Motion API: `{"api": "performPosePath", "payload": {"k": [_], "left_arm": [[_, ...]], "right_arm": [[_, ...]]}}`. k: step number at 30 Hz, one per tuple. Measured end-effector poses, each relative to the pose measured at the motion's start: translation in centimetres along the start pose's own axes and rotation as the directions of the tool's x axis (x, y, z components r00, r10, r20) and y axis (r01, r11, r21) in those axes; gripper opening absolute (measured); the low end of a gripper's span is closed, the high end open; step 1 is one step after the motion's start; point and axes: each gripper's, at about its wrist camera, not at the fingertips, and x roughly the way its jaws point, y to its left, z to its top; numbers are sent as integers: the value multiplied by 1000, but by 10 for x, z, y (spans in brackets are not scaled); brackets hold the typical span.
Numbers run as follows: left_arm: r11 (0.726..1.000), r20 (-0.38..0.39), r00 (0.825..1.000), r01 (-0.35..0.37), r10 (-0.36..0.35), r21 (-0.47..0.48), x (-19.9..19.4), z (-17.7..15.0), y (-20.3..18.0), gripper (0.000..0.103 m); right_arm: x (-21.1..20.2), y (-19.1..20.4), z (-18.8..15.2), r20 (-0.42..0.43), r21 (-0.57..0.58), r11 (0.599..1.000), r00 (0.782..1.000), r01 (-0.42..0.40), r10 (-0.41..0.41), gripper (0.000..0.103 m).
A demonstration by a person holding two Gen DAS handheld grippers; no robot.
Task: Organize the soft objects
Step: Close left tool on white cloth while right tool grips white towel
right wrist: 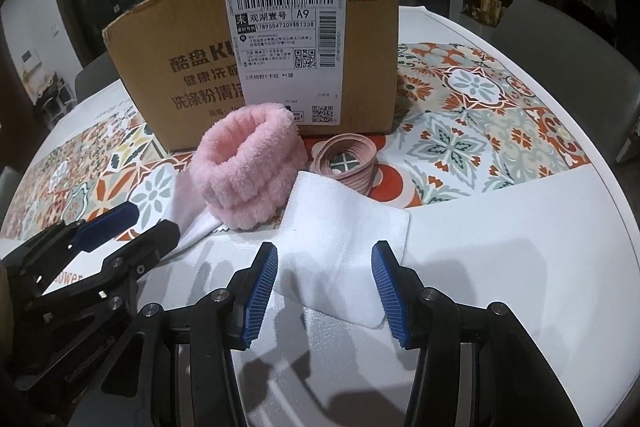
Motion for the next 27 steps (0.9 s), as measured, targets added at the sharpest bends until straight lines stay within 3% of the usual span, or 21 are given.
{"api": "performPosePath", "payload": {"k": [9, 17, 19, 21, 24, 27], "left_arm": [[1000, -37, 999, -2, 1, -17, 23, 3, 5, 45], [1000, -51, 999, 12, -13, -26, 28, 3, 7, 16], [1000, -54, 998, 14, -15, -28, 28, 2, 6, 14], [999, -51, 999, 17, -19, -35, 26, 1, 6, 12], [999, -46, 999, 23, -25, -40, 22, 0, 4, 9], [999, -35, 999, 27, -28, -41, 15, -1, 3, 8]], "right_arm": [[15, 3, 0, -17, -24, 999, 1000, 22, -22, 51], [17, 8, -1, -5, -60, 997, 998, 56, -56, 49], [16, 7, -1, 0, -58, 996, 998, 63, -63, 42], [15, 7, -1, -1, -56, 997, 998, 59, -59, 26], [15, 4, 0, -9, -50, 998, 999, 50, -50, 16], [11, 0, 0, -19, -20, 999, 999, 33, -33, 13]]}}
